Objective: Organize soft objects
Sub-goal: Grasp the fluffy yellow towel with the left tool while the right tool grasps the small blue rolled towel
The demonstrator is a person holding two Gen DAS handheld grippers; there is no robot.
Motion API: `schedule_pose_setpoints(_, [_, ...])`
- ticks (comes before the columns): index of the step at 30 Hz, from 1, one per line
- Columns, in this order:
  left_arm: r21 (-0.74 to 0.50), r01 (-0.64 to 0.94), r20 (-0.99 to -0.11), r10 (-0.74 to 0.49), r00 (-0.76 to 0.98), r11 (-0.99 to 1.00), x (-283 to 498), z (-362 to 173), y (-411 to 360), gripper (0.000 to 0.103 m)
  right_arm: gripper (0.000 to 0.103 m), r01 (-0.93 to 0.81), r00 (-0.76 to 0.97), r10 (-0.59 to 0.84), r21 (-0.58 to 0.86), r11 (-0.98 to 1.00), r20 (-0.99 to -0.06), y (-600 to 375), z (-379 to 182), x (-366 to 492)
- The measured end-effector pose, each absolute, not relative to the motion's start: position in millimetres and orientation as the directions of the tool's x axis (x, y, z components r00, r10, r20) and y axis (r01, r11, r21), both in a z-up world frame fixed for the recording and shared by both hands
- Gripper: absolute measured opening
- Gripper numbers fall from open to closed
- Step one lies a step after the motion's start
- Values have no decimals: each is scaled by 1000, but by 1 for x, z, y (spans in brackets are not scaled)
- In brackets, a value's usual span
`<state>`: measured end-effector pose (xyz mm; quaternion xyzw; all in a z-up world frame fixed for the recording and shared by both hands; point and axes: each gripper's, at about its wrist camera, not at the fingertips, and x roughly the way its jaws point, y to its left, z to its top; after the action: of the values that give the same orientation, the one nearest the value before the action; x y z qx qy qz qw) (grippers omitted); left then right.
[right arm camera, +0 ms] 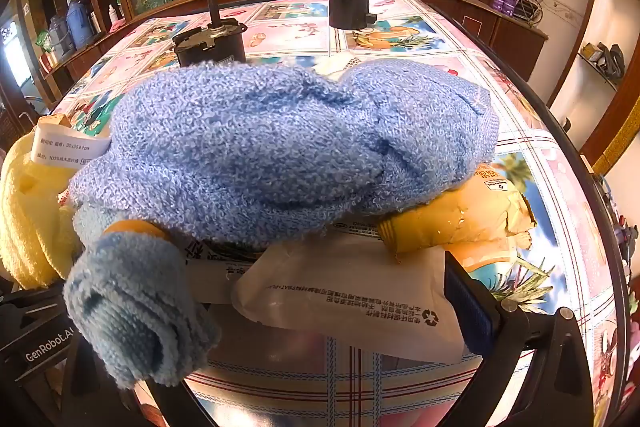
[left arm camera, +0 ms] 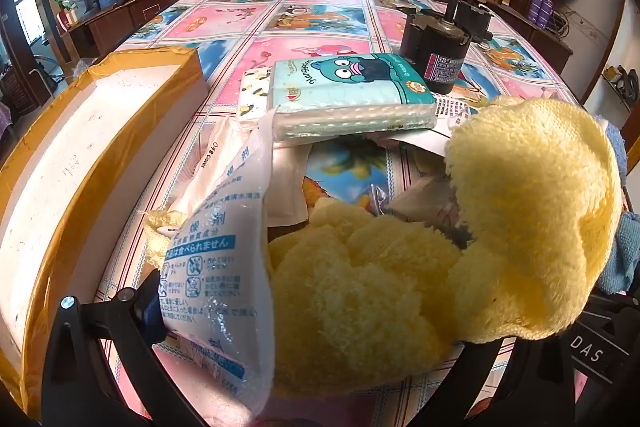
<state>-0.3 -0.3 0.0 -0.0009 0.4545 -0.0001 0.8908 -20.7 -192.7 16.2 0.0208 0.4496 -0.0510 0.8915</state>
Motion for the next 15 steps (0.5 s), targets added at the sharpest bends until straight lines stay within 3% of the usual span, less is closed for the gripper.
schedule_pose_setpoints(15, [-3,2,-810,-4,587,1000,0,-1,-2,103,103,110,591,-72,-8,994,-804,-193,16,-21])
